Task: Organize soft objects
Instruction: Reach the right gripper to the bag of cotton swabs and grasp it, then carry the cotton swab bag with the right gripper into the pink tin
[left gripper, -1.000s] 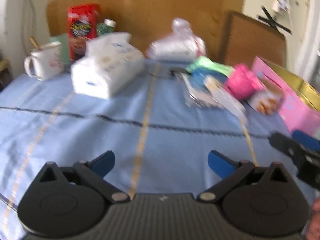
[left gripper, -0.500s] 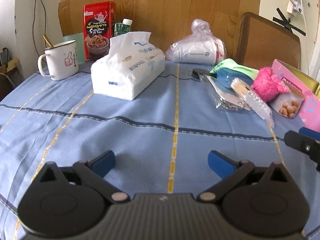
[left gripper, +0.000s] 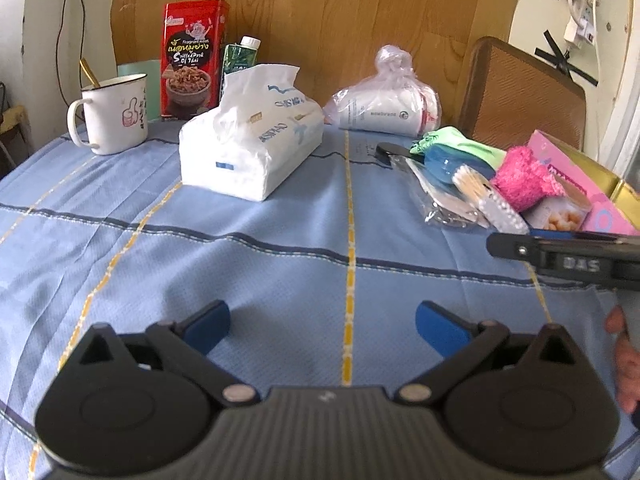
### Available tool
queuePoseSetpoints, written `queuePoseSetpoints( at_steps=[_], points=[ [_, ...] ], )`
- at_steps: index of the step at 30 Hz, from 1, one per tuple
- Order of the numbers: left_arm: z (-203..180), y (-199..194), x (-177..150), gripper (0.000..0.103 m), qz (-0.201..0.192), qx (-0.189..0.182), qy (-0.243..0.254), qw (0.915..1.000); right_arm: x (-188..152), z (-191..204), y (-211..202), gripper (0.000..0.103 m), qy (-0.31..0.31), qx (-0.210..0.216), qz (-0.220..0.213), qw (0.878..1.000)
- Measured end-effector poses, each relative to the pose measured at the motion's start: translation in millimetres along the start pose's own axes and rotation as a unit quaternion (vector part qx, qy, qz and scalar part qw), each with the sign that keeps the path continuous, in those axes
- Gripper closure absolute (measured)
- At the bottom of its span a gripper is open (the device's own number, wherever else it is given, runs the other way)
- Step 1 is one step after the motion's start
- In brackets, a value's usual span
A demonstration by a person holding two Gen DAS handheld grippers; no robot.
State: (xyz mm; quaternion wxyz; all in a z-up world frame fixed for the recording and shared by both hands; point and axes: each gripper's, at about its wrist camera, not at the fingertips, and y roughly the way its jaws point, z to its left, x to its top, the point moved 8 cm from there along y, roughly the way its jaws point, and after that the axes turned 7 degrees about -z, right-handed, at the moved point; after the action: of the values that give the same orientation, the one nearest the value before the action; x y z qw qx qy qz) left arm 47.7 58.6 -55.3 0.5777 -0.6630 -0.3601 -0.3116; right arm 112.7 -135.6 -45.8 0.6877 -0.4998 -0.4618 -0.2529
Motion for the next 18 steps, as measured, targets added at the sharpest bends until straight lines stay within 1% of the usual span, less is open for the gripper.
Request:
queuePoseSetpoints(
  at_steps=[1, 2, 3, 5, 8, 10, 12, 13, 14, 15, 16, 17, 18],
  points=[
    [1, -1, 0, 0.0, 0.0, -0.004, -0.004, 1.0, -1, -1, 1, 0.066, -0.004, 0.0, 0.002, 1.0],
    [3, -2, 1, 0.0, 0.001, -0.009, -0.009, 0.9999, -2, 0, 1, 0.079, -0.004, 0.0, 0.002, 1.0],
    [4, -2, 1, 0.001, 0.0, -0.013, -0.014, 0.9998, -3, 0, -2, 0.081, -0.003, 0.004, 0.001, 1.0],
    [7, -4, 2, 0.003, -0.001, -0.021, -0.024, 0.9995, -5, 7, -9, 0.082, -0.008, 0.016, -0.003, 1.0],
    [12, -7, 5, 0.005, 0.0, -0.036, -0.041, 0.9985, -13, 33, -29, 0.084, -0.044, 0.041, -0.015, 0.998],
    [15, -10, 9, 0.005, -0.003, -0.052, -0.056, 0.9971, -23, 56, -44, 0.084, -0.076, 0.068, -0.016, 0.995],
    [19, -15, 13, 0.006, -0.012, -0.059, -0.065, 0.996, -36, 76, -59, 0.084, -0.095, 0.106, -0.01, 0.99],
    [20, -17, 15, 0.006, -0.017, -0.058, -0.066, 0.996, -43, 85, -65, 0.082, -0.106, 0.124, -0.006, 0.987],
    [21, -19, 16, 0.006, -0.02, -0.06, -0.066, 0.9958, -48, 91, -70, 0.08, -0.117, 0.133, -0.006, 0.984],
    [22, -20, 18, 0.006, -0.023, -0.063, -0.068, 0.9954, -51, 95, -72, 0.068, -0.123, 0.138, -0.006, 0.983],
    [23, -22, 19, 0.006, -0.025, -0.064, -0.07, 0.9952, -52, 97, -73, 0.06, -0.122, 0.146, -0.003, 0.982],
    [23, -23, 20, 0.006, -0.026, -0.064, -0.069, 0.9952, -51, 98, -70, 0.045, -0.116, 0.149, -0.003, 0.982],
    [24, -25, 21, 0.006, -0.028, -0.064, -0.069, 0.9952, -50, 96, -70, 0.04, -0.108, 0.149, -0.003, 0.983]
  ],
)
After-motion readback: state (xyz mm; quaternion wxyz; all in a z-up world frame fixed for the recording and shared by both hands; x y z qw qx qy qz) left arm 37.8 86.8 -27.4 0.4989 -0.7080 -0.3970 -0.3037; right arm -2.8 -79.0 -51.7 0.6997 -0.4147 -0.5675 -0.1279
